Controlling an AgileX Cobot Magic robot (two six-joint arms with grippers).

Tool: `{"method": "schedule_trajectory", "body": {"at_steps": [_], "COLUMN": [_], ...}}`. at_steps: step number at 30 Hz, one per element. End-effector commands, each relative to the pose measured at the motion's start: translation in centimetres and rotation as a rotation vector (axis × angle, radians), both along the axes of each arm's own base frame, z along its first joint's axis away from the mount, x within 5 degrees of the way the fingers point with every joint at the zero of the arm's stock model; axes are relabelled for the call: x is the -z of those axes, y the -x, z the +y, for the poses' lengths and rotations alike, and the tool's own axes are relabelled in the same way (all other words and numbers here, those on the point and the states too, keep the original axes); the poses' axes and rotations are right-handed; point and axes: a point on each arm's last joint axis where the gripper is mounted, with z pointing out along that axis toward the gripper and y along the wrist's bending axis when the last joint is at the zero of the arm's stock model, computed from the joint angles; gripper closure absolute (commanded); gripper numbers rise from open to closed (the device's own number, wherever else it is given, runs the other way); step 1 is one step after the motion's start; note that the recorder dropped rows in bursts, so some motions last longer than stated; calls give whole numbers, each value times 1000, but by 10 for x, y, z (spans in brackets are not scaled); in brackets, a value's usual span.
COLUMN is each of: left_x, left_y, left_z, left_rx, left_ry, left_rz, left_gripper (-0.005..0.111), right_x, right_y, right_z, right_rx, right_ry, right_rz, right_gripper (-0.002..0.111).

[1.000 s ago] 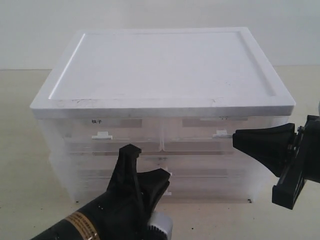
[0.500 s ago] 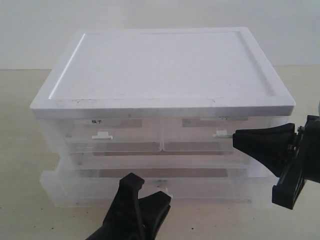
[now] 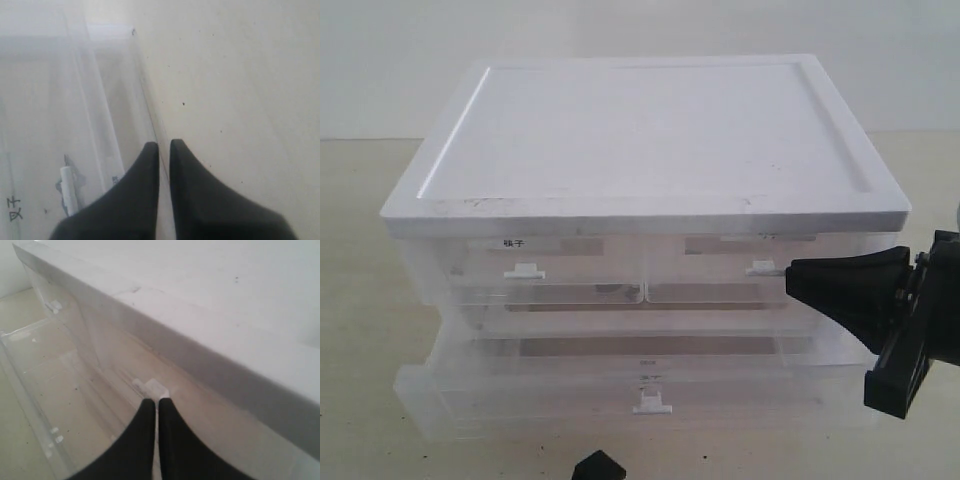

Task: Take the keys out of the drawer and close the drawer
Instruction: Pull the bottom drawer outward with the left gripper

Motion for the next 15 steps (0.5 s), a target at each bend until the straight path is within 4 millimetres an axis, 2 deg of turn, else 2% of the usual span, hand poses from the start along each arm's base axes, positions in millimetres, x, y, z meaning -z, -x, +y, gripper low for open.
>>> {"method": "schedule_trajectory", "body": {"at_steps": [1,4,8,10,15], "left_x": [0,-6,-19,-22,-45], "left_y": [8,11,2,1,8], "left_z": [1,-1,0,-2,-14], "left_rx": [12,-9,-244,-255,-166], "left_ry": [5,94,414,419,491], "left_rz": [-5,-21,66,64,236], "left_gripper": [102,102,102,102,102], "right_x": [0,0,0,0,0], "right_y": [0,0,0,0,0], "right_z": [0,0,0,0,0], "right_rx": [3,3,3,3,4], "right_ry": [-5,-5,-5,-5,-7], "right_rz": [-3,-3,-3,-3,-1], "right_gripper": [108,108,108,108,108]}}
